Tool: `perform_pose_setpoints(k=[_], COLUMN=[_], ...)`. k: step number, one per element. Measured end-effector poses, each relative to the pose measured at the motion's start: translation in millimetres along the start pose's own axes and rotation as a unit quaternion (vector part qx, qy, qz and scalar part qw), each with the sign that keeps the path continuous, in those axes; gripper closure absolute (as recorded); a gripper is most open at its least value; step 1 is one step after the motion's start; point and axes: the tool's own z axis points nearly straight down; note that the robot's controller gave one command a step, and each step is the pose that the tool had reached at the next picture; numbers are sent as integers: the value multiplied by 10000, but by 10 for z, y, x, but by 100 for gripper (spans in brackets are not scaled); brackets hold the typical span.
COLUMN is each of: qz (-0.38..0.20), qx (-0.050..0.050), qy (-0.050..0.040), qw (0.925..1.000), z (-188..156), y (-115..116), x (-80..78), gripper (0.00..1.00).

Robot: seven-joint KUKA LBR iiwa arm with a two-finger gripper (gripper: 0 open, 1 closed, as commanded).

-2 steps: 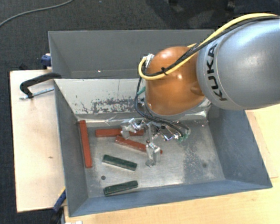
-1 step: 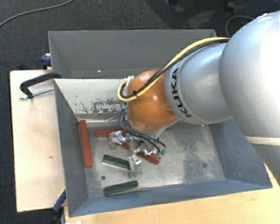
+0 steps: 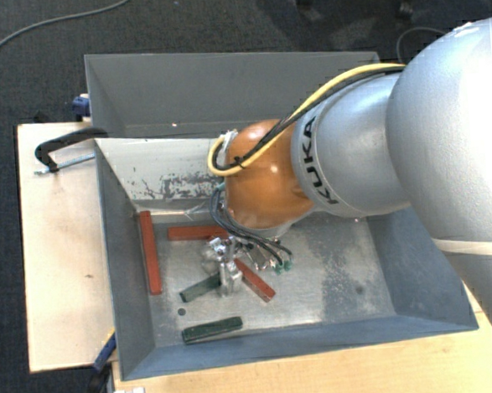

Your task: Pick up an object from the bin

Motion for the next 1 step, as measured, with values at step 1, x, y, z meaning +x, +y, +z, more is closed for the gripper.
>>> perform_pose_setpoints(k=[1], qz=[-83], qx=[7], qy=[-63], qw=[9999], z=[-1447], y=[289], x=[-44], gripper=[100])
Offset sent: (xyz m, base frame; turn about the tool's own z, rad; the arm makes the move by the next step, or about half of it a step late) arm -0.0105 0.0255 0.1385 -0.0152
